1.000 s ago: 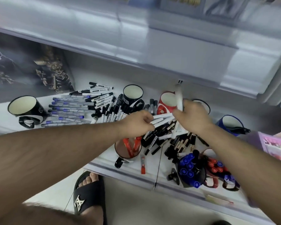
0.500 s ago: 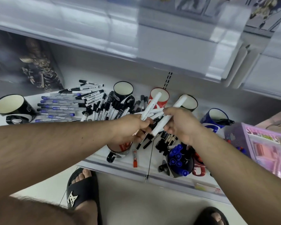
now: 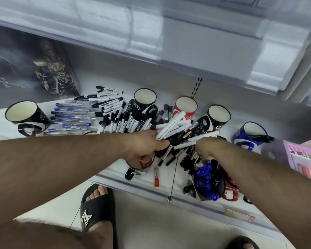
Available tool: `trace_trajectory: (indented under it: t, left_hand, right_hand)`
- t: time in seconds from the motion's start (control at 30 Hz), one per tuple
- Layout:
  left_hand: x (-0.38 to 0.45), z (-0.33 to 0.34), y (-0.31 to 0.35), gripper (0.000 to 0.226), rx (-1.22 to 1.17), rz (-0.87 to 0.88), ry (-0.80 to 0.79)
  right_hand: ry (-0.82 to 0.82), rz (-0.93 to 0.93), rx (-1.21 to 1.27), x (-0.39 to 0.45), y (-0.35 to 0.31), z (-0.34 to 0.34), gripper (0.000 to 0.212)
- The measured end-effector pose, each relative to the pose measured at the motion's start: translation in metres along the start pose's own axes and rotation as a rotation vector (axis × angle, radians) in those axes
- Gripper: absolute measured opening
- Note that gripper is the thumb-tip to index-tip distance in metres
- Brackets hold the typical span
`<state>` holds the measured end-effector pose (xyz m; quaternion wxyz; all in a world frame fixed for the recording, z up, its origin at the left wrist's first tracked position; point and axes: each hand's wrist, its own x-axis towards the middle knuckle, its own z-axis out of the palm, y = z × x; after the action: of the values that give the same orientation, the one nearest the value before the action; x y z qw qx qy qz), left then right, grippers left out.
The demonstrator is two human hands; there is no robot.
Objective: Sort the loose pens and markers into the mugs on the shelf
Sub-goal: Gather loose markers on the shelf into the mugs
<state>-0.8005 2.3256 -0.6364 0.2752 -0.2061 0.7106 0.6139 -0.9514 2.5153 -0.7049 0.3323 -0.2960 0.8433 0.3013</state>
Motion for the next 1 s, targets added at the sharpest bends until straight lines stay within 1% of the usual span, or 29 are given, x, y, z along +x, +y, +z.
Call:
trace_trajectory:
  t: [0.07, 0.13, 0.2, 0.3, 0.37, 0.4, 0.43, 0.6, 0.67, 0.7, 0.8, 0.83, 0.9, 0.93, 1.0]
  left_hand:
    - [0.001, -0.001, 0.001, 0.018, -0.01, 0.012, 0.011]
    - [0.005, -0.003, 0.001, 0.031, -0.031, 0.014, 0.052]
    - [0.009, -0.006, 0.001, 0.039, -0.06, 0.017, 0.09]
    - [0.012, -0.01, -0.002, 0.027, -0.086, 0.037, 0.123]
    - [0.013, -0.013, -0.004, 0.021, -0.097, 0.048, 0.145]
    - [0.013, -0.014, -0.005, 0.019, -0.103, 0.049, 0.153]
    - [0.013, -0.016, -0.007, 0.017, -0.107, 0.049, 0.161]
    - [0.012, -0.021, -0.016, 0.009, -0.102, 0.059, 0.187]
    - [0.012, -0.021, -0.015, 0.008, -0.091, 0.065, 0.207]
    - [0.013, -0.021, -0.014, 0.009, -0.095, 0.072, 0.218]
    - [0.016, -0.023, -0.013, 0.013, -0.092, 0.101, 0.262]
    - [0.017, -0.024, -0.014, 0.013, -0.084, 0.106, 0.279]
    - [0.019, -0.028, -0.015, 0.015, -0.092, 0.119, 0.303]
    - [0.019, -0.03, -0.016, 0.017, -0.103, 0.124, 0.31]
    - [0.02, -0.033, -0.019, 0.018, -0.118, 0.119, 0.33]
  right_hand:
    - [-0.083, -0.032, -0.138, 0.01, -0.003, 0.007, 0.034]
    - [-0.131, -0.061, -0.204, 0.017, -0.009, 0.01, 0.045]
    - [-0.171, -0.081, -0.222, 0.025, -0.014, 0.012, 0.048]
    - [-0.18, -0.11, -0.249, 0.028, -0.019, 0.01, 0.043]
    - [-0.125, -0.131, -0.246, 0.026, -0.017, 0.005, 0.03]
    - [-0.069, -0.14, -0.231, 0.024, -0.015, 0.001, 0.02]
    - [-0.008, -0.146, -0.21, 0.022, -0.012, -0.003, 0.015]
    - [0.25, -0.152, -0.063, 0.025, -0.004, -0.019, 0.009]
    - [0.335, -0.117, -0.061, 0.027, -0.003, -0.021, 0.017]
    - [0.349, -0.093, -0.052, 0.029, -0.003, -0.021, 0.021]
    - [0.326, -0.063, -0.002, 0.039, -0.004, -0.013, 0.031]
    - [0.31, -0.048, -0.006, 0.043, -0.005, -0.009, 0.036]
    - [0.267, -0.01, -0.008, 0.049, -0.006, -0.004, 0.054]
    - [0.25, 0.001, 0.009, 0.053, -0.007, -0.002, 0.058]
    - [0.243, 0.003, 0.051, 0.058, -0.009, -0.001, 0.053]
